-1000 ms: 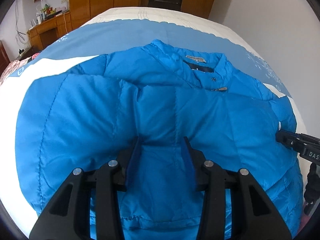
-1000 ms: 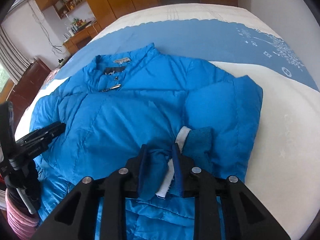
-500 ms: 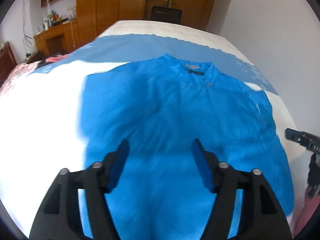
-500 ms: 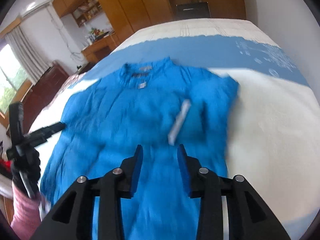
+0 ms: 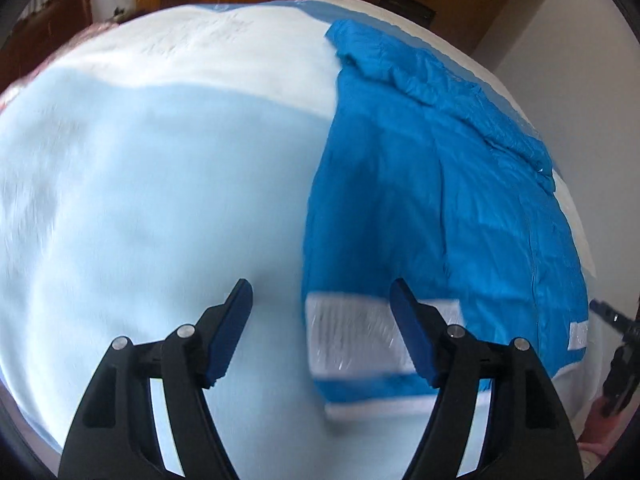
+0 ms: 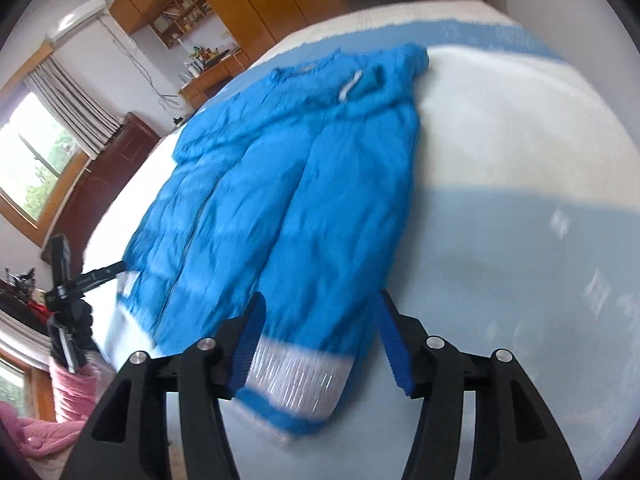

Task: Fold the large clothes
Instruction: 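Grasp the white-banded hem corners with the left and right tools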

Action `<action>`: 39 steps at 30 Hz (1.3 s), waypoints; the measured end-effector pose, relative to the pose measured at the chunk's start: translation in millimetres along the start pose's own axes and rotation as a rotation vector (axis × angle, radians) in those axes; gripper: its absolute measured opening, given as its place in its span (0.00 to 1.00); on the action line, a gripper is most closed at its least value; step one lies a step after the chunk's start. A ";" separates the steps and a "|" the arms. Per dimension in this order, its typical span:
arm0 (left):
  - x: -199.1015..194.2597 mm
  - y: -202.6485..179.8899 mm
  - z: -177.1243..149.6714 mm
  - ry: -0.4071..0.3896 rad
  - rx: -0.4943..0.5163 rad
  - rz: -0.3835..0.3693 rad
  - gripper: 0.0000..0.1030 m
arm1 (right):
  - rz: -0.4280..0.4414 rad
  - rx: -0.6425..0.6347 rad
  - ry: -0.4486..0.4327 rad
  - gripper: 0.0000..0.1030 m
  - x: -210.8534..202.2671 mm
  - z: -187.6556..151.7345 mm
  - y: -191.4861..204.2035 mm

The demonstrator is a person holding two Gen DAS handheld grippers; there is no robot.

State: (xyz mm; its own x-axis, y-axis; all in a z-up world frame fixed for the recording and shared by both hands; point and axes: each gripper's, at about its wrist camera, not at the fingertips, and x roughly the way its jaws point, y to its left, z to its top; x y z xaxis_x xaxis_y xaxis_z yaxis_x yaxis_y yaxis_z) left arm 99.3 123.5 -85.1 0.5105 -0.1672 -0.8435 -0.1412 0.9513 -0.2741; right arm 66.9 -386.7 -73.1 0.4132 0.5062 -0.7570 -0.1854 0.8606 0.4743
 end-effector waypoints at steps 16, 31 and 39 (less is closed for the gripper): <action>4.0 -13.3 -16.4 -0.028 -0.046 -0.070 0.71 | 0.070 0.048 0.028 0.57 23.8 -38.3 -2.4; -19.9 -25.3 -28.5 -0.081 -0.053 -0.116 0.11 | 0.101 -0.031 -0.022 0.11 4.0 -45.9 10.1; -32.5 -13.5 -47.9 -0.058 -0.027 -0.108 0.11 | 0.116 -0.099 0.048 0.11 -4.0 -83.6 17.6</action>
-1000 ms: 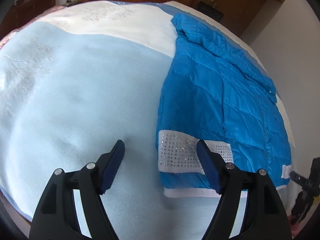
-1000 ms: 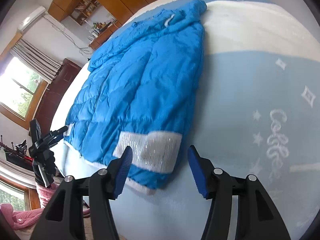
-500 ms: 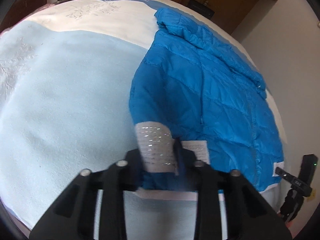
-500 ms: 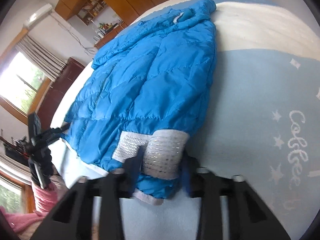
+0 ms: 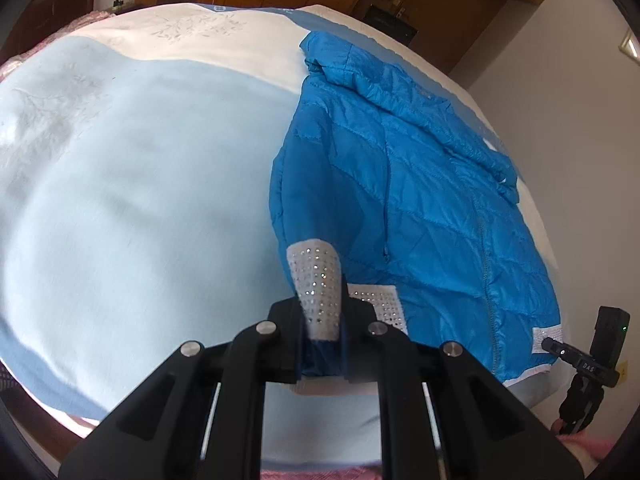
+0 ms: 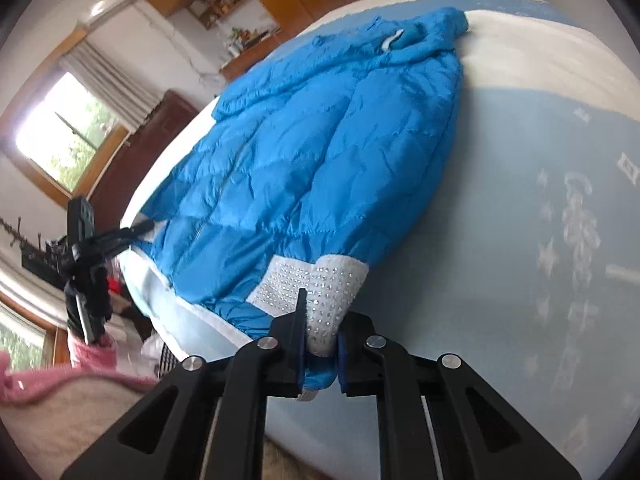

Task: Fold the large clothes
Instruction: 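Grasp the white-banded hem corners with the left and right tools, then lift the hem with both tools and fold it toward the collar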

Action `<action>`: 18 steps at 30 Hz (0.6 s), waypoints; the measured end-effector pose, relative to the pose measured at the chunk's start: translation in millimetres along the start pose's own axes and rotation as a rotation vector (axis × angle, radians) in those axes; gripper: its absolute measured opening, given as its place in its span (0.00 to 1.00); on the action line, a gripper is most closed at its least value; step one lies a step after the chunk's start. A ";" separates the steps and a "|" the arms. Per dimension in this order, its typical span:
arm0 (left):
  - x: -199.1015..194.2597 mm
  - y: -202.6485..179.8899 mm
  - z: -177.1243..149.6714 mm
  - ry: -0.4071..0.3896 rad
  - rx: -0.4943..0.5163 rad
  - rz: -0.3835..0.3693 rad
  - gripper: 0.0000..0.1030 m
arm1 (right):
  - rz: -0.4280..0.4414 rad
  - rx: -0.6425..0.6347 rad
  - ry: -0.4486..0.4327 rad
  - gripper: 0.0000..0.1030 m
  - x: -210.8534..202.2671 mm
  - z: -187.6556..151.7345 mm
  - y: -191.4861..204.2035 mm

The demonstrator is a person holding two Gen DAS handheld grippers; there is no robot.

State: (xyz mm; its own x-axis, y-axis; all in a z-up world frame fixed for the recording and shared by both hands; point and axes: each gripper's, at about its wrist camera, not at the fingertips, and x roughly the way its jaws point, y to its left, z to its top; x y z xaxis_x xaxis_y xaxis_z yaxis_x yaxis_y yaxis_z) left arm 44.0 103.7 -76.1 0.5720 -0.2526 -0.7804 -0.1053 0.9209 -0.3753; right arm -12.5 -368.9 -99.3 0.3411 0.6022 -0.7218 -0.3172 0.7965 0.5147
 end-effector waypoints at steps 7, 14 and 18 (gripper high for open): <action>20.7 15.2 3.9 0.020 -0.049 -0.030 0.23 | 0.008 0.034 0.025 0.16 11.5 3.8 -10.0; 14.7 17.7 0.7 0.027 -0.049 -0.021 0.42 | 0.018 0.060 0.040 0.29 4.2 1.5 -11.4; 11.5 17.2 -11.0 0.020 -0.051 -0.046 0.27 | 0.031 0.051 0.041 0.26 18.0 3.1 -11.0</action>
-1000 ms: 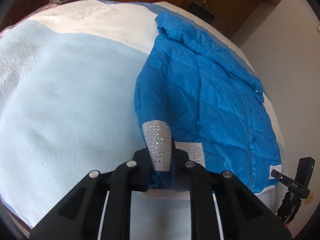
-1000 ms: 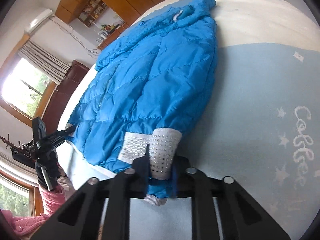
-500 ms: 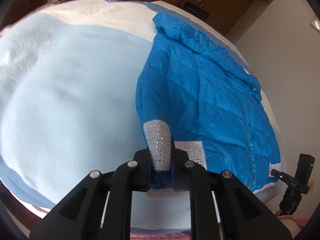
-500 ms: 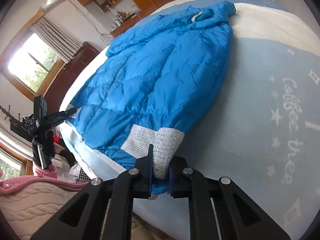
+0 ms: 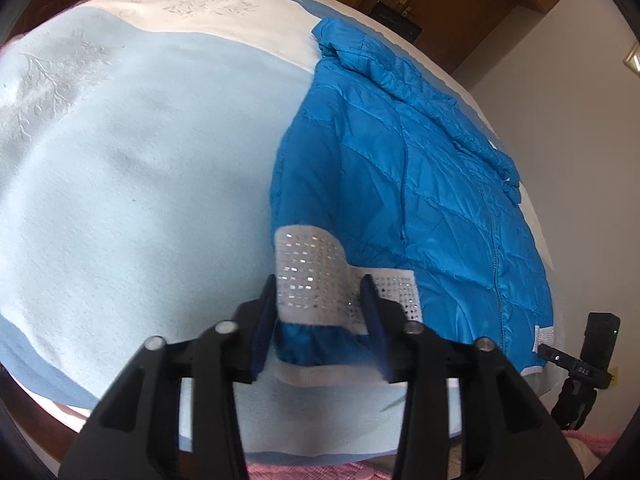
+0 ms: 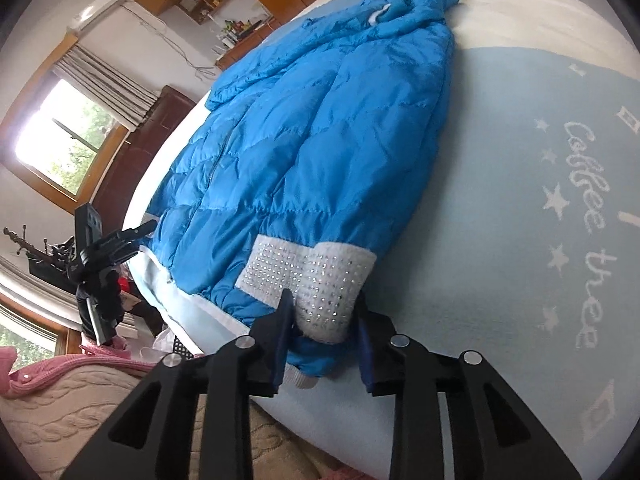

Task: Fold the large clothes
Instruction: 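Lift the hem with both tools and fold it toward the collar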

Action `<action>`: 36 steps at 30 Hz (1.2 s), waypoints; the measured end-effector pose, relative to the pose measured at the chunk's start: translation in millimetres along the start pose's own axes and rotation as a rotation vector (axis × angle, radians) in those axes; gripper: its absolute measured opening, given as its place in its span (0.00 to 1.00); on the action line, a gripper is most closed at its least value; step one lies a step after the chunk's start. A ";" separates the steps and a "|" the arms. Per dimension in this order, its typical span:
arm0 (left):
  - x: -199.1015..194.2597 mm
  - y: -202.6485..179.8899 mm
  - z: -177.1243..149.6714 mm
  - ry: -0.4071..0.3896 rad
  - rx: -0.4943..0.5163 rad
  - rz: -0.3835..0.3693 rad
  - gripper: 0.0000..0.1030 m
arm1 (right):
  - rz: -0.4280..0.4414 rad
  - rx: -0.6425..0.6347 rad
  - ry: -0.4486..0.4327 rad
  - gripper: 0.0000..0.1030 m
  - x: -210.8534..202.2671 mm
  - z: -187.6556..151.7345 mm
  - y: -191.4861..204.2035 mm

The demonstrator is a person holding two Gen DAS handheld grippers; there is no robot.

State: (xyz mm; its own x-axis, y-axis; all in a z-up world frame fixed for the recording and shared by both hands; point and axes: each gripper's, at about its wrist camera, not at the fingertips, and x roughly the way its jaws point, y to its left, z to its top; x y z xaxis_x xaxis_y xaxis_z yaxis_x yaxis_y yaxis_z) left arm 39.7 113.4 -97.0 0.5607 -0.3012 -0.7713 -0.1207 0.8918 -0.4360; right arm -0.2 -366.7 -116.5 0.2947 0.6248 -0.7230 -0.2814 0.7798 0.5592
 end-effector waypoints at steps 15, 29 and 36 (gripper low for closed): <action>6.6 -8.5 -7.7 -0.050 0.058 0.031 0.12 | 0.020 -0.034 -0.013 0.13 4.8 1.3 -2.2; -42.1 -49.8 67.4 -0.161 0.071 -0.217 0.11 | 0.094 -0.155 -0.180 0.11 -61.8 70.8 34.5; -35.4 -91.5 162.0 -0.219 0.107 -0.286 0.11 | 0.104 -0.099 -0.256 0.11 -98.6 164.5 28.2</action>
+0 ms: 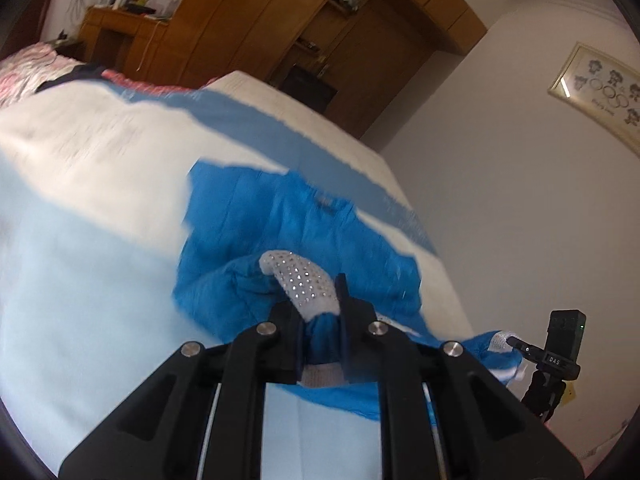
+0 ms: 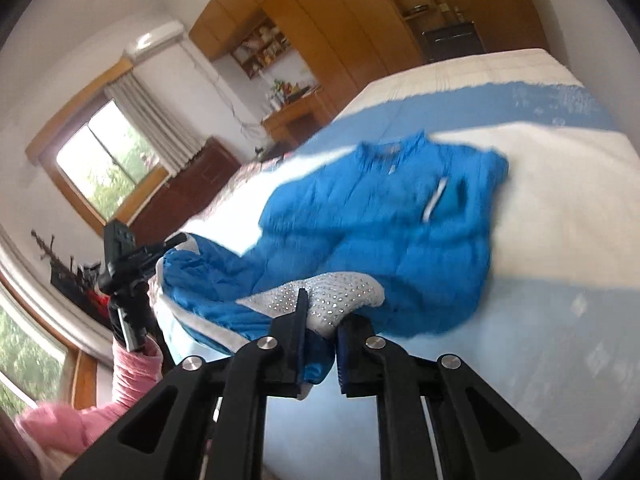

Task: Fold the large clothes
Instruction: 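Lift the hem with both tools and fold it toward the collar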

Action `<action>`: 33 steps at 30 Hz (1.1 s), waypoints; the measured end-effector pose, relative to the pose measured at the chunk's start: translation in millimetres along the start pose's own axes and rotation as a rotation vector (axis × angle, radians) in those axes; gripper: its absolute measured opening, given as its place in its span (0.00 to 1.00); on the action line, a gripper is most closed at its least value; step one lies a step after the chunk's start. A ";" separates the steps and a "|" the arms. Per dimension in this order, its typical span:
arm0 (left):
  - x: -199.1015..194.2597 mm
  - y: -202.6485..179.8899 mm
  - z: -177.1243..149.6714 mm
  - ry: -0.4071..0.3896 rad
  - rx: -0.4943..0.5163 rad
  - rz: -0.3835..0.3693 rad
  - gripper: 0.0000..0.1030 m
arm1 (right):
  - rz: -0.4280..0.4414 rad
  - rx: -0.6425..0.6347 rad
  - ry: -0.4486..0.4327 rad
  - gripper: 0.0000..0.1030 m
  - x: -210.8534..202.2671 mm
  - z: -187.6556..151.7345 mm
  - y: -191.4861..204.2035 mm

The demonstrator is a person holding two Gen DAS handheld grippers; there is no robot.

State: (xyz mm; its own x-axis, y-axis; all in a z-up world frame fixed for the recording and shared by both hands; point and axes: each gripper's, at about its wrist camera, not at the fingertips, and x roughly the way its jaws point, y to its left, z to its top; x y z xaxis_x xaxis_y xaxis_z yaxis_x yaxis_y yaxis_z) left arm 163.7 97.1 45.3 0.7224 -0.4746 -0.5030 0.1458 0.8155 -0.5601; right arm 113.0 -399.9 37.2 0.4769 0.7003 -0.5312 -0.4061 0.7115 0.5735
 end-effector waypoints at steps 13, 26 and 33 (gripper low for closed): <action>139.2 3.6 109.0 0.066 -0.057 0.009 0.11 | -0.002 0.218 0.035 0.11 54.8 114.4 -80.4; 263.3 77.9 144.6 0.213 -0.176 0.165 0.11 | -0.053 0.386 0.123 0.11 144.1 171.6 -175.6; 294.1 103.4 143.2 0.261 -0.201 0.165 0.14 | -0.066 0.464 0.158 0.11 180.2 170.8 -215.8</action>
State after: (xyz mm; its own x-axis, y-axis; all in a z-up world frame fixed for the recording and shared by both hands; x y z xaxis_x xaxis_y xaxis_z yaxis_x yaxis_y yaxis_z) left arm 488.0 89.4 -66.3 0.5242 -0.4317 -0.7341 -0.1132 0.8190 -0.5625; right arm 419.7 -437.1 -75.7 0.3512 0.6804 -0.6433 0.0283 0.6790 0.7336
